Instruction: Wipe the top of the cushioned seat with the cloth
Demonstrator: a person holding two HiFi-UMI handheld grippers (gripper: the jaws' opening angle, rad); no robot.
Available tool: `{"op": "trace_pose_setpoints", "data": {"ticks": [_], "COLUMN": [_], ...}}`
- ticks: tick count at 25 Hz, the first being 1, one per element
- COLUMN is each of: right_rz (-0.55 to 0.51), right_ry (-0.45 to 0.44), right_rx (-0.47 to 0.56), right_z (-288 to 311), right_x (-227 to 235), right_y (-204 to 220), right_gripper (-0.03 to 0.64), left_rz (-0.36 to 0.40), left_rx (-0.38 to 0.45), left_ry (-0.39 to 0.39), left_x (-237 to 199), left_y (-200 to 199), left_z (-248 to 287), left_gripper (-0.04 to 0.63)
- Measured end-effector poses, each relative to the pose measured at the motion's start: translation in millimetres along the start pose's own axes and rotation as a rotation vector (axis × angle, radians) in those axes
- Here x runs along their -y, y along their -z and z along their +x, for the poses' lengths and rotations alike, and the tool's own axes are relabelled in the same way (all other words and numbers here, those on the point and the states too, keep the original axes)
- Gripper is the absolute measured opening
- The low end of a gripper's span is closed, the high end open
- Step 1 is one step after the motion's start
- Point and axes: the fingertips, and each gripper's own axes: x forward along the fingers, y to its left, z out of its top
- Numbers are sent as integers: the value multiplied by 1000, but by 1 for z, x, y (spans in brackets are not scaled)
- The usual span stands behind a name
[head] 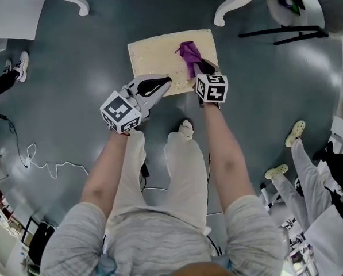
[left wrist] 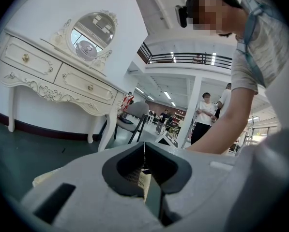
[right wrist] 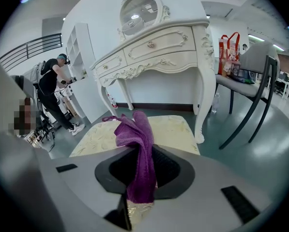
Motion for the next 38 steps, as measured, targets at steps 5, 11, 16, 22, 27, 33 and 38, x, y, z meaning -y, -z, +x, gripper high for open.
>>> {"op": "trace_pose_setpoints", "data": {"ticks": [5,11,16,22,27,33,38], "right_rz": [-5,-5,-10,-15,-3,-23,-5], "right_ry": [14,31,47,69,93,108,122], "right_rx": [-3,-3,-8,-21,-20,-25,-25], "right_z": [-5,-10,-13,-19,-24,-31,-43], "right_x": [16,34,49,61,72,78,80], "right_y": [0,0,1,2,3,8,21], "right_gripper": [75,75,75,75,75,75,75], "left_rz": [-1,0,-3,-5,-11,-15,-16], "left_rx": [-10,-16,-18,-22,-25,-30,-30], "left_ry": [3,2,10,17,17,27,35], "left_x": [1,-2,-2,-4,-5,0,4], "left_y": [0,-1,-1,-2,-1,3,5], "left_z": [5,11,18,20,21,22,23], "left_gripper": [14,14,14,14,14,14,14]}}
